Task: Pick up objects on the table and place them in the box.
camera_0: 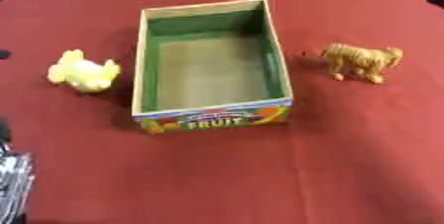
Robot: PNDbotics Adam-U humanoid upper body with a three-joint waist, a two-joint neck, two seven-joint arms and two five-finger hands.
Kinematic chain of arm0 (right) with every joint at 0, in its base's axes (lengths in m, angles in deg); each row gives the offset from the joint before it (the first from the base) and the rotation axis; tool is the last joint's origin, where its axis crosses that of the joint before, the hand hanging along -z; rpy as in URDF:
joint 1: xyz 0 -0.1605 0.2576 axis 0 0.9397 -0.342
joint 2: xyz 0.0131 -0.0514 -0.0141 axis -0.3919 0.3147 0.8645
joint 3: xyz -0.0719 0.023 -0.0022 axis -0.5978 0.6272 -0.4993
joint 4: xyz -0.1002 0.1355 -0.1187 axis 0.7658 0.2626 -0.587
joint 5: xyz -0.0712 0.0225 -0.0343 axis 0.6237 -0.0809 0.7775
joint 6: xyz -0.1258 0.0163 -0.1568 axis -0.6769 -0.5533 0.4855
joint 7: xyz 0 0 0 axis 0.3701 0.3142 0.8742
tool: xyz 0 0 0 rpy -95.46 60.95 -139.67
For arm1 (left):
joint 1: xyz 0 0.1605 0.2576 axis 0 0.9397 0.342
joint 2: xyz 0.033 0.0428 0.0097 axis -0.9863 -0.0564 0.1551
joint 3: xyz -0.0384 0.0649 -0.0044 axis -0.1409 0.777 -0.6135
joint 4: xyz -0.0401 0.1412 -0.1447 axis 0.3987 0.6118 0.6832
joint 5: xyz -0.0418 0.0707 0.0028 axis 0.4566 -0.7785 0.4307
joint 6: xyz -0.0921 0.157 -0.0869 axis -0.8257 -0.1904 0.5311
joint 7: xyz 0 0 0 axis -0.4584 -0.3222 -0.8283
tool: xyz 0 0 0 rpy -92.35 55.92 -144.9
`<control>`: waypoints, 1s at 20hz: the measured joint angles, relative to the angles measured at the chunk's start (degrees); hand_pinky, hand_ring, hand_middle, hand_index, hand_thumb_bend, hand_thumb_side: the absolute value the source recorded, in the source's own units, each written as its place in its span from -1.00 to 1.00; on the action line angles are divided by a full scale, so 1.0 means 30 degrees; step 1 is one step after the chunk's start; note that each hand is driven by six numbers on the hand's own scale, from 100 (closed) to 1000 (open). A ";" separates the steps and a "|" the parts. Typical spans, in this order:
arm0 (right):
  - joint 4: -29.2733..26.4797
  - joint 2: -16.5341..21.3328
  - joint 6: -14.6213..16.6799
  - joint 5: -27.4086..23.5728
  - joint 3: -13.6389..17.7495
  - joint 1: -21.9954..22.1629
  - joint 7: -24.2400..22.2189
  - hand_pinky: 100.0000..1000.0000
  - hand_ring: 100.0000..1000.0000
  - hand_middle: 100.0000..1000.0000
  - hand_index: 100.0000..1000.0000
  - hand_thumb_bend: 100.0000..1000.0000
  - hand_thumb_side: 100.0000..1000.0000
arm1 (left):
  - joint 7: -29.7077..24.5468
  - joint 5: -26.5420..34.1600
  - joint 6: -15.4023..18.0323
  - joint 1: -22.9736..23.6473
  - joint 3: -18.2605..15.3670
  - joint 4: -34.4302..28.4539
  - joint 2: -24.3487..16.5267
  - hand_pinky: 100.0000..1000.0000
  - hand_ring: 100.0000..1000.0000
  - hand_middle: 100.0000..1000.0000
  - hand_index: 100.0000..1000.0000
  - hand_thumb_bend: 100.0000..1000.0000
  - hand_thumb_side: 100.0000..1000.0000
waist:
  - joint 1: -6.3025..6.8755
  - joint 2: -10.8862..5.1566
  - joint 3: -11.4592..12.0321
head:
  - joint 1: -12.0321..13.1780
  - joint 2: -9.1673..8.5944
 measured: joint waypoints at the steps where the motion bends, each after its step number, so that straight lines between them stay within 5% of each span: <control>1: 0.0000 0.0215 -0.0021 0.0183 0.0000 -0.0115 0.0040 0.68 0.62 0.34 0.64 -1.00 1.00 | 0.0000 0.0000 0.0000 0.0000 0.0002 0.0000 0.0000 -0.18 0.29 0.37 0.36 -1.00 0.92 | -0.0007 0.0002 0.0010 | 0.0000 -0.0007; 6: 0.0000 0.2013 -0.0350 0.2065 -0.0074 -0.0917 -0.0009 0.73 0.72 0.52 0.75 -1.00 1.00 | 0.0000 0.0000 0.0000 0.0000 0.0103 0.0000 -0.0001 -0.18 0.29 0.38 0.36 -1.00 0.92 | -0.0066 0.0106 0.0109 | -0.0017 -0.0105; 13: 0.0039 0.5077 -0.1122 0.7129 -0.0948 -0.2770 -0.1389 0.72 0.76 0.65 0.80 -1.00 1.00 | -0.0051 0.0005 -0.0027 -0.0001 0.0217 0.0000 -0.0018 -0.18 0.29 0.38 0.36 -1.00 0.91 | -0.0052 0.0131 0.0270 | -0.0306 -0.0181; 20: 0.1579 0.7170 -0.0662 1.1112 -0.2174 -0.5213 -0.2480 0.69 0.77 0.69 0.80 -1.00 1.00 | -0.0196 0.0050 -0.0022 -0.0008 0.0297 0.0000 -0.0185 -0.18 0.29 0.38 0.36 -1.00 0.91 | -0.0033 0.0131 0.0477 | -0.0570 -0.0330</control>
